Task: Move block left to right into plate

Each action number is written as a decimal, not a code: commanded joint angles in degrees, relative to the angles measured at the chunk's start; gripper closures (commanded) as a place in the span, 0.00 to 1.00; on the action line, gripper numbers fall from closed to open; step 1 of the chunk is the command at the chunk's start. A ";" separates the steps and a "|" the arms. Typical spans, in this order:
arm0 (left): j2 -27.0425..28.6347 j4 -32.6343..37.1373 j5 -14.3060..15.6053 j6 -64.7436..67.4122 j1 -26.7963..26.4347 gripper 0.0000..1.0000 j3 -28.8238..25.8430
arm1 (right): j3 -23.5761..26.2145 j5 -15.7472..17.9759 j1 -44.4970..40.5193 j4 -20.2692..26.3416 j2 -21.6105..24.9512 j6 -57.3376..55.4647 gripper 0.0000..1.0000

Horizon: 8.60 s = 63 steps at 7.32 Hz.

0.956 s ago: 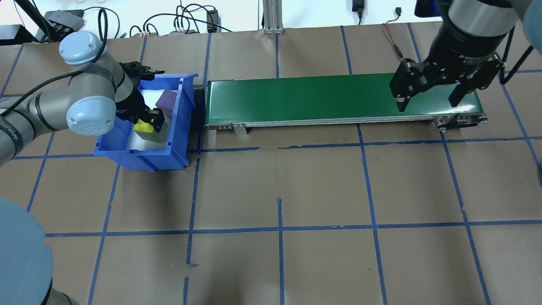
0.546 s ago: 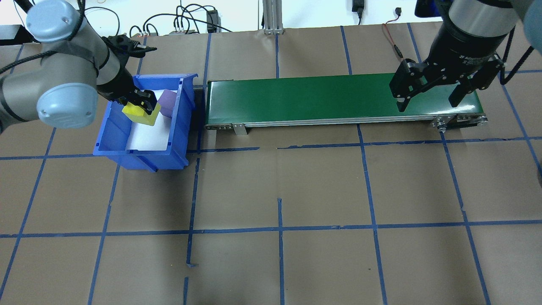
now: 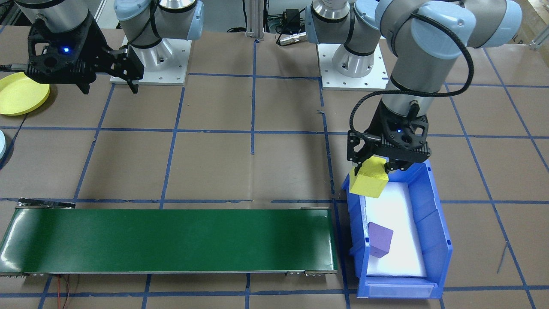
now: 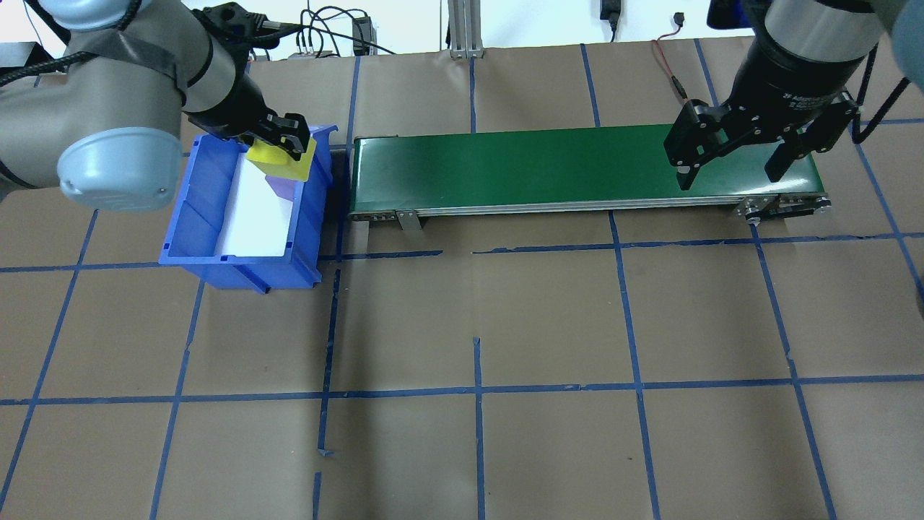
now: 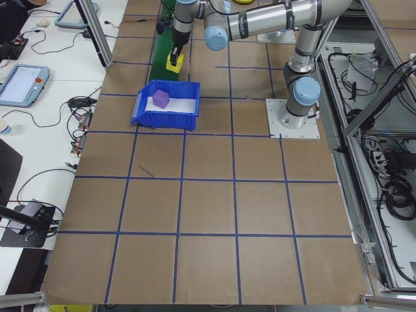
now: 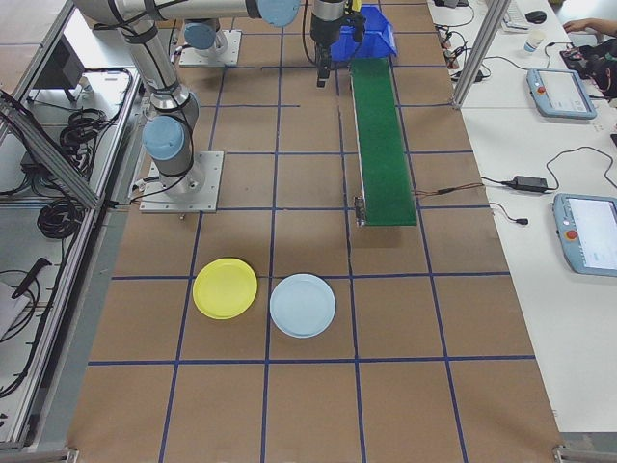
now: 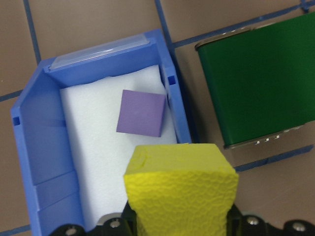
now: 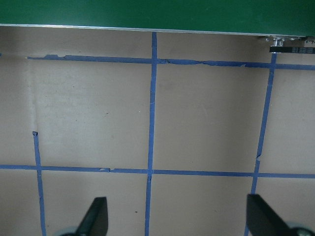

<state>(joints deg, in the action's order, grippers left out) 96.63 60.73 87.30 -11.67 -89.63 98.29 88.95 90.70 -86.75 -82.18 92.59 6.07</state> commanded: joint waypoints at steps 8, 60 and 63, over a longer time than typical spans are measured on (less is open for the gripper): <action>16.91 -18.19 -2.40 11.32 -7.05 0.26 -1.78 | 0.00 0.00 0.00 0.00 0.05 0.00 0.00; 22.02 -4.74 -13.47 -18.21 13.60 0.00 -5.73 | -8.01 -8.70 9.76 -20.13 -27.90 1.94 0.00; 20.43 -2.19 -13.56 -18.12 13.60 0.00 -4.69 | -7.48 -8.79 11.43 -22.58 -27.90 2.72 0.00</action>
<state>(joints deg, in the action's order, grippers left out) 117.32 57.99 73.80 -29.73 -76.03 92.98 81.01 81.94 -75.61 -103.65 64.73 8.70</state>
